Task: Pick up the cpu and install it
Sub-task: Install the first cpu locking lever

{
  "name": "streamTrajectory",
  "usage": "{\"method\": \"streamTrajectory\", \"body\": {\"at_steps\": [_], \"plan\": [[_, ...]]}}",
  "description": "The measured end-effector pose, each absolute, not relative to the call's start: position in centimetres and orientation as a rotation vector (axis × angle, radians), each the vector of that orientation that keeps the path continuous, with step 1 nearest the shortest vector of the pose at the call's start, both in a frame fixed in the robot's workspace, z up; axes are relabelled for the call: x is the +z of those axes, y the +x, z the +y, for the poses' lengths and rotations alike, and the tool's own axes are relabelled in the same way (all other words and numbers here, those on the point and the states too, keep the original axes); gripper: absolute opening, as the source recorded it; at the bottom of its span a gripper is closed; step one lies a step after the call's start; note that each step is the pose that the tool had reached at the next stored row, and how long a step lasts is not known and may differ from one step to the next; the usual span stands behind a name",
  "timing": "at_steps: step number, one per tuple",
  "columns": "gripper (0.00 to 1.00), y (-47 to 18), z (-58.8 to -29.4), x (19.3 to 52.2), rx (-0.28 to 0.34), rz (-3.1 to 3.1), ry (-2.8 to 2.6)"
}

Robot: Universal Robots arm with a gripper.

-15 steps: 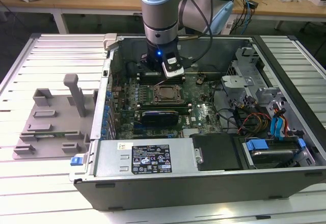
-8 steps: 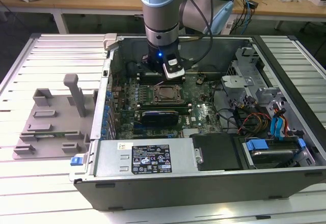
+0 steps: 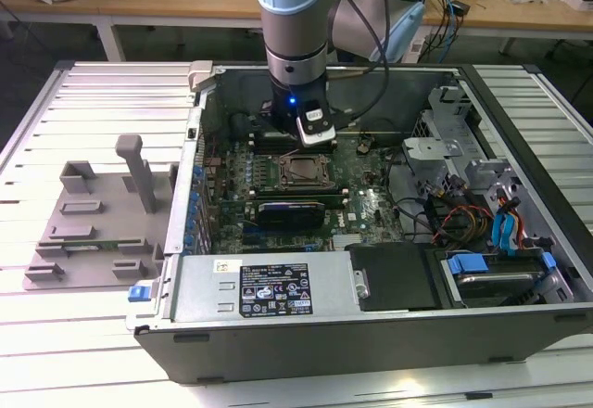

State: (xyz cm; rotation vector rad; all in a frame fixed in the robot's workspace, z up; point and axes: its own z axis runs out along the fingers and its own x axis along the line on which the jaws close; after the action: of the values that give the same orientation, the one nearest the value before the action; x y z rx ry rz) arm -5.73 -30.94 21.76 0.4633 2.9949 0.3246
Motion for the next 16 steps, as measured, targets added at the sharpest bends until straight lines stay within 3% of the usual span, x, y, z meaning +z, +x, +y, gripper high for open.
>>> {"method": "streamTrajectory", "body": {"at_steps": [16], "plan": [[0.11, -5.69, -30.07, 21.62, 0.308, 2.983, 0.517]]}}
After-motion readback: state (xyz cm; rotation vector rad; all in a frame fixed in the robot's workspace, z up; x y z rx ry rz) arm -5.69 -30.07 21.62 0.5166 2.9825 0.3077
